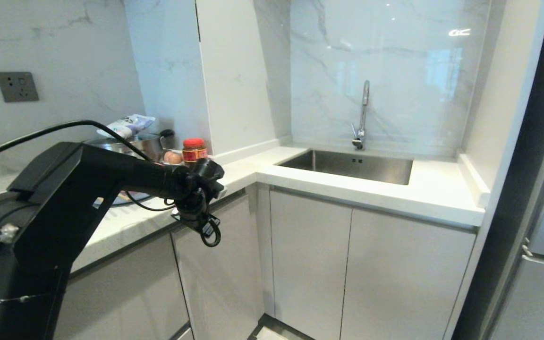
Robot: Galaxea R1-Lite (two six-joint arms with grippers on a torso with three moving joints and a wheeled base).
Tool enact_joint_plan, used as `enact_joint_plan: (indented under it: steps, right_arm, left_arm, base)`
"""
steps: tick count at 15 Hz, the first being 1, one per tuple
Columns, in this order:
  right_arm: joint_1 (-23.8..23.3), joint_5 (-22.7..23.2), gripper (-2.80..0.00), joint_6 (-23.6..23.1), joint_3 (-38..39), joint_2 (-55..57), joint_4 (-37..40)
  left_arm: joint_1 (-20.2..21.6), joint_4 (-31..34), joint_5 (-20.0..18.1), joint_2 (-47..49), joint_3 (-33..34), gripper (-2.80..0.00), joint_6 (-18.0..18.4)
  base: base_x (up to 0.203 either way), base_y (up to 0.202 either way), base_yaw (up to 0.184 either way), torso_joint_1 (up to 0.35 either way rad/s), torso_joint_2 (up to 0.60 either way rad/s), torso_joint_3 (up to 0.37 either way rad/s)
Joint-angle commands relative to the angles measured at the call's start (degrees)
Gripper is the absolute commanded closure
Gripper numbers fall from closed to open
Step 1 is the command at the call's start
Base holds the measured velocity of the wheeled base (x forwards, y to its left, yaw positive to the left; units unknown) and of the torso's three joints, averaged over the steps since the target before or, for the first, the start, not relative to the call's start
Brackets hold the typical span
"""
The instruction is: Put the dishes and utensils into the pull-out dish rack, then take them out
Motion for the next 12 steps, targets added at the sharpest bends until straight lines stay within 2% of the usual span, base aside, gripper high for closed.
enact_joint_plan:
  steps: [1, 8, 12]
  right_arm:
    - [0.00, -0.02, 0.00, 0.03, 0.00, -0.24, -0.03]
    - [0.00, -0.02, 0.00, 0.03, 0.00, -0.24, -0.03]
    - [0.00, -0.02, 0.00, 0.03, 0.03, -0.24, -0.03]
  left_arm:
    - [0.07, 0.06, 0.12, -0.10, 0.02, 0.00, 0.09]
    - [-0.91, 0.27, -0.21, -4.87, 1.38, 0.00, -0.26]
    - [-1.84, 0.54, -2.92, -13.44, 3.84, 0.00, -0.52]
  base:
    - [0.000, 0.000, 0.000, 0.000, 0.00, 0.000]
    - [0.000, 0.000, 0.000, 0.000, 0.00, 0.000]
    - [0.000, 0.000, 0.000, 0.000, 0.00, 0.000]
